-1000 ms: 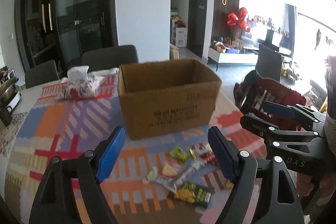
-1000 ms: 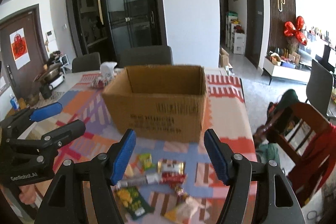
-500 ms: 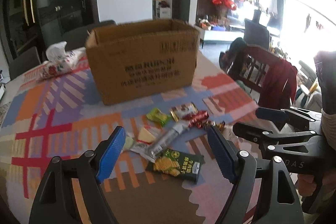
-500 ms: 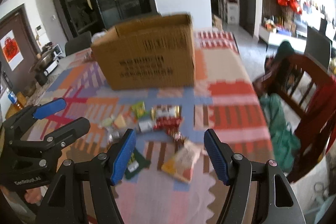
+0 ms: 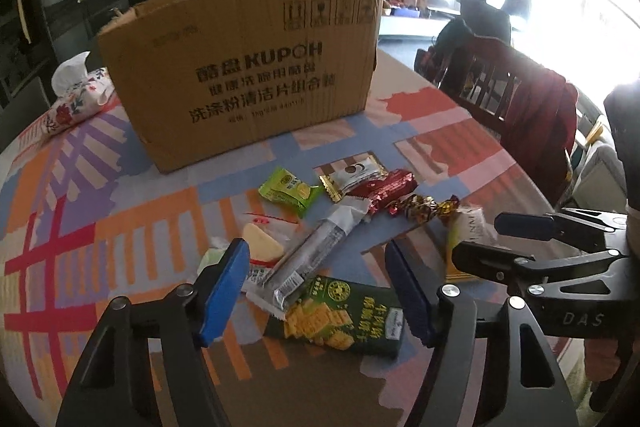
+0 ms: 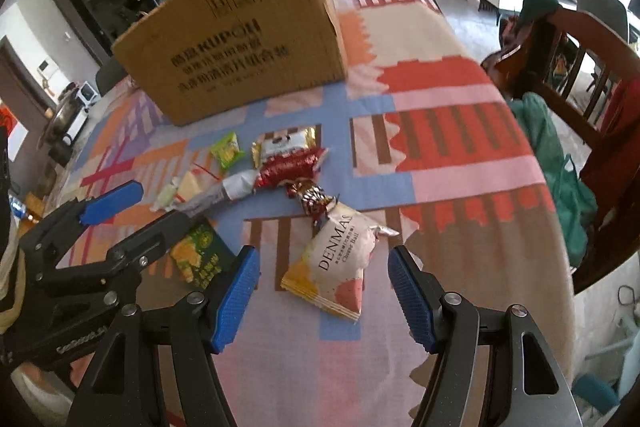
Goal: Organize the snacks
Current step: 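Move both tools back toward the remaining snacks on the table, then grasp the wrapped bar with the left tool while the right tool grasps the Denmas bag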
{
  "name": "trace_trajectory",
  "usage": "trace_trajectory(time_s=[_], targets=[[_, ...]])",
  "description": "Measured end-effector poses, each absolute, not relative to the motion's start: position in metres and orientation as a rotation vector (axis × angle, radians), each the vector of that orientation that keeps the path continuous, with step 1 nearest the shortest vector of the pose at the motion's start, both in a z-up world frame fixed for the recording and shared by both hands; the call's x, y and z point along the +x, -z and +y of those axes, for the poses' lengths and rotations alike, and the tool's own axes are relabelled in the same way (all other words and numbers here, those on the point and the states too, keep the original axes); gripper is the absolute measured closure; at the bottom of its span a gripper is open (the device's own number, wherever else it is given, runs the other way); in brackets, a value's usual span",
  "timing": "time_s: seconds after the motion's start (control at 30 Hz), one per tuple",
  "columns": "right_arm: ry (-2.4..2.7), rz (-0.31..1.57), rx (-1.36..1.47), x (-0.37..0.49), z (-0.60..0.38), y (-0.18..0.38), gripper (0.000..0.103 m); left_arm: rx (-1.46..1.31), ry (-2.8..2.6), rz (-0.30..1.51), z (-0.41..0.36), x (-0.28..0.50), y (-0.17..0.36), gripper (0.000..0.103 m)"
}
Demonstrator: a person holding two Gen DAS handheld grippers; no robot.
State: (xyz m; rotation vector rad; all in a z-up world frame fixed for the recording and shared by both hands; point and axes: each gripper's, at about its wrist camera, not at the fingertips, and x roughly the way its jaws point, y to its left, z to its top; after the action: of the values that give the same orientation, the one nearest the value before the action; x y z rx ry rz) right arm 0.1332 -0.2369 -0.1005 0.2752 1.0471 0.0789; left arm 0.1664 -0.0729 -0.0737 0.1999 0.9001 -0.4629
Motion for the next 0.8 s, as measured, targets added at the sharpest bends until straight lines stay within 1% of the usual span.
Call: trace_trajectory(time_s=[0.07, 0.2, 0.33, 0.47, 0.53, 0.77, 0.8], targets=[[-0.072, 1.055, 0.282, 0.136, -0.237, 0.104, 0.039, 0.209, 0.472, 0.911, -0.076, 0.172, 0.078, 0.036], [-0.068, 1.077, 0.298, 0.14, -0.238, 0.11, 0.043, 0.232, 0.483, 0.933, -0.083, 0.182, 0.088, 0.042], [-0.06, 1.088, 0.303, 0.144, -0.238, 0.114, 0.047, 0.252, 0.49, 0.96, -0.088, 0.189, 0.097, 0.052], [-0.058, 1.091, 0.304, 0.148, -0.238, 0.117, 0.051, 0.249, 0.485, 0.977, -0.09, 0.194, 0.103, 0.056], [-0.055, 1.088, 0.296, 0.149, -0.236, 0.117, 0.052, 0.246, 0.484, 0.979, -0.09, 0.196, 0.103, 0.061], [-0.046, 1.078, 0.28, 0.155, -0.235, 0.118, 0.058, 0.287, 0.49, 0.987, -0.101, 0.202, 0.107, 0.062], [-0.043, 1.077, 0.275, 0.155, -0.235, 0.118, 0.058, 0.292, 0.49, 0.989, -0.103, 0.202, 0.108, 0.065]])
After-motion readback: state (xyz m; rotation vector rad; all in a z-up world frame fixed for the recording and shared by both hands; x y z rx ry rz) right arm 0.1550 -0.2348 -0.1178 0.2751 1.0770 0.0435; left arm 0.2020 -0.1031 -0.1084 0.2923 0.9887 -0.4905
